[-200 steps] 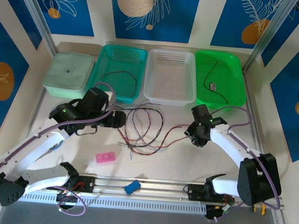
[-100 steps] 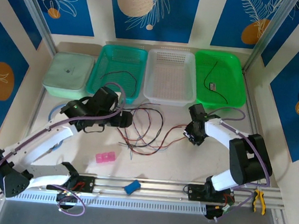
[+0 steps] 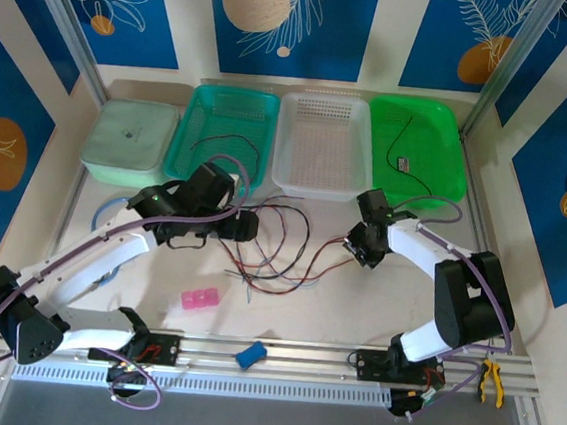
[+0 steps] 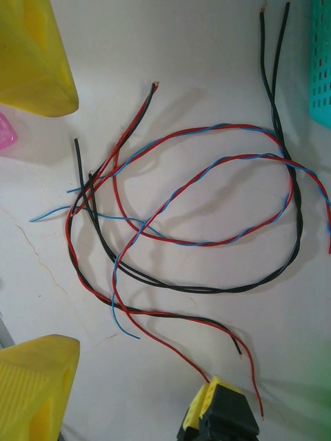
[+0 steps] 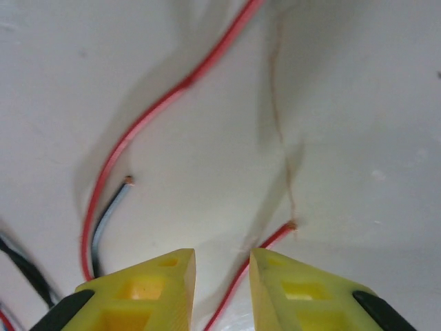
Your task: Untangle the cables
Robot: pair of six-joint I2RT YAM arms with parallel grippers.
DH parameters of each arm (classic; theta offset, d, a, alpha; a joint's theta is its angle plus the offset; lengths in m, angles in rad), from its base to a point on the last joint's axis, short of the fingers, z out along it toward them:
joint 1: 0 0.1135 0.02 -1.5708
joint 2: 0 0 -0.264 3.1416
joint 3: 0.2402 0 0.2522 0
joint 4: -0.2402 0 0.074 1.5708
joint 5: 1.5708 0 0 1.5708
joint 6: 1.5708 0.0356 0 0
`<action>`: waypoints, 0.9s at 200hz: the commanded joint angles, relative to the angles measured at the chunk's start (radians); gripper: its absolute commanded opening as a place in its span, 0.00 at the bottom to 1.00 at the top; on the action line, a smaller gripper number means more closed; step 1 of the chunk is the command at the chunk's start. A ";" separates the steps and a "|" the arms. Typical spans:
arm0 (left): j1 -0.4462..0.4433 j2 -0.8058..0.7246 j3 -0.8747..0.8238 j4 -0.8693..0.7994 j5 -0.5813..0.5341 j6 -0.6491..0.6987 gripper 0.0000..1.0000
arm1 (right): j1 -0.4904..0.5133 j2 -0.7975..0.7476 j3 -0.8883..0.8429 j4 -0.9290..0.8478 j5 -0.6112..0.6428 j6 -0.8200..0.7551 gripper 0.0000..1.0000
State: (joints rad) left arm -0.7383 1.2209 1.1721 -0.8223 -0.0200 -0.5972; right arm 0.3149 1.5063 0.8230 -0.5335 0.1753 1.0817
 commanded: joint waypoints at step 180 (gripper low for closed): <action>-0.019 0.077 0.057 0.012 -0.005 0.046 0.83 | 0.047 0.031 0.063 -0.114 0.060 0.055 0.28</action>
State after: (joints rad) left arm -0.7429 1.2865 1.2015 -0.8215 -0.0273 -0.5674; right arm 0.3458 1.5936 0.8745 -0.5804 0.2138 1.1126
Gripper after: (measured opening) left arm 0.829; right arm 0.282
